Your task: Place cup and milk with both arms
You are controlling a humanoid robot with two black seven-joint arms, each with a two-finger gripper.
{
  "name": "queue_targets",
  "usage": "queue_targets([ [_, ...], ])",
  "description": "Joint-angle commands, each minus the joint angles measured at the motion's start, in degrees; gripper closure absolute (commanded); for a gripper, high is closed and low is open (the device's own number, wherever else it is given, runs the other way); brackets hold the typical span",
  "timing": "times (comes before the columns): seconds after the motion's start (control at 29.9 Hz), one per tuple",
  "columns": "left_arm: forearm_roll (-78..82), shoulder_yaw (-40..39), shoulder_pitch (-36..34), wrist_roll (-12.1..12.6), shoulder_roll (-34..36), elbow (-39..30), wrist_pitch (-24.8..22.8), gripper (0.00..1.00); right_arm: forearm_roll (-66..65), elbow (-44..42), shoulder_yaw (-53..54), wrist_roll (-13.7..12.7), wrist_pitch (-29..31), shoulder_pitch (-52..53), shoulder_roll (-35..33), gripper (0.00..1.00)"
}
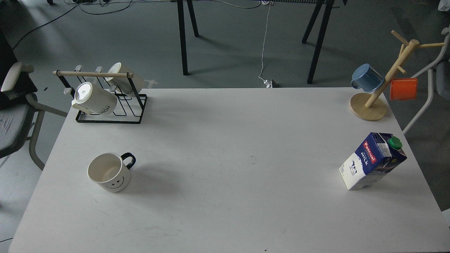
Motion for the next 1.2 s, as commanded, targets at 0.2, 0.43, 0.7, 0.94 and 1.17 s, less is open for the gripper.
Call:
queue_targets([
  [0.2,1.13,7.01,-1.83,-1.39,-1.64,0.24,0.02,0.0,-0.09,-0.01,-0.28,-0.11,0.0,-0.66,0.97,0.0],
  [0.43,5.77,12.11,-2.98,-13.22,-1.47,0.16,0.02,0.0,-0.09,-0.1,-0.28,-0.11,0.0,-1.01,0.88,0.0],
  [0.7,7.46,11.68,-3.15,-13.22,0.56,-0.11,0.02,0.0,-0.09,-0.45,-0.37,-0.11,0.0,-1.36,0.7,0.0],
  [0.94,7.81,11.68,-5.96,-13.22,1.61,-2.82,0.02,0.0,-0.09,-0.45,-0.37,-0.11,0.0,-2.5,0.7,0.0],
  [1.17,7.81,11.41,-7.1,-13.22,1.79,-13.97,0.02,0.0,-0.18,-0.36,-0.63,-0.11,0.0,-2.68,0.79,0.0],
])
